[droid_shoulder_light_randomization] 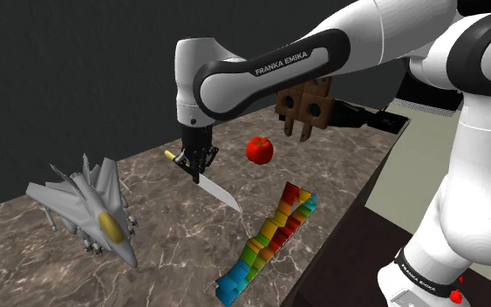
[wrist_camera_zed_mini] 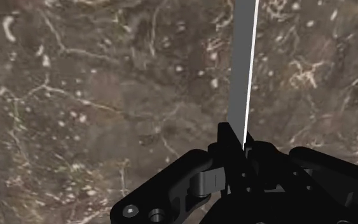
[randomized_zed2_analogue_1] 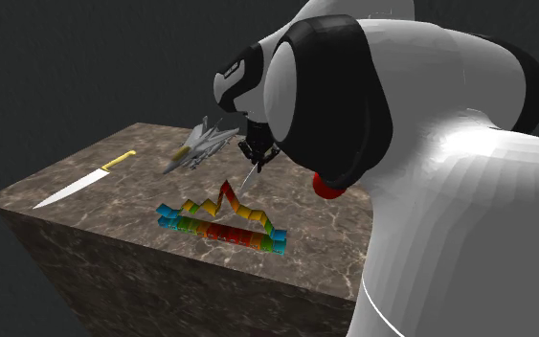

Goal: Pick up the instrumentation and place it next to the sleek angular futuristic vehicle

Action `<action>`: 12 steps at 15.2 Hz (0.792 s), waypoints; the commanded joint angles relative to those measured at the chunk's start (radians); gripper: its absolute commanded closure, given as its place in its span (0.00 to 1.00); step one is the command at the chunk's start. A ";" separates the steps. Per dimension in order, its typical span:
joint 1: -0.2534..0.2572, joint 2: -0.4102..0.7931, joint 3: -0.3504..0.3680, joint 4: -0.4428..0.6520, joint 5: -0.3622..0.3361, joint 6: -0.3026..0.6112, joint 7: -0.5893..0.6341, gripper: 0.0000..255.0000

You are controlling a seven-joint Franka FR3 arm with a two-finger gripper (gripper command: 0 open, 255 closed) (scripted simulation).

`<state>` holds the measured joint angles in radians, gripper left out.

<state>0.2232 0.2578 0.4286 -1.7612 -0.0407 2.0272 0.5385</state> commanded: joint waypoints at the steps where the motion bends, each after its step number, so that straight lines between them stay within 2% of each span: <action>1: 0.000 -0.004 0.001 0.008 0.002 -0.012 -0.001 1.00; 12: -0.001 -0.031 0.006 0.123 0.014 -0.151 -0.002 1.00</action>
<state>0.2221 0.2263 0.4342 -1.6519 -0.0264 1.8890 0.5363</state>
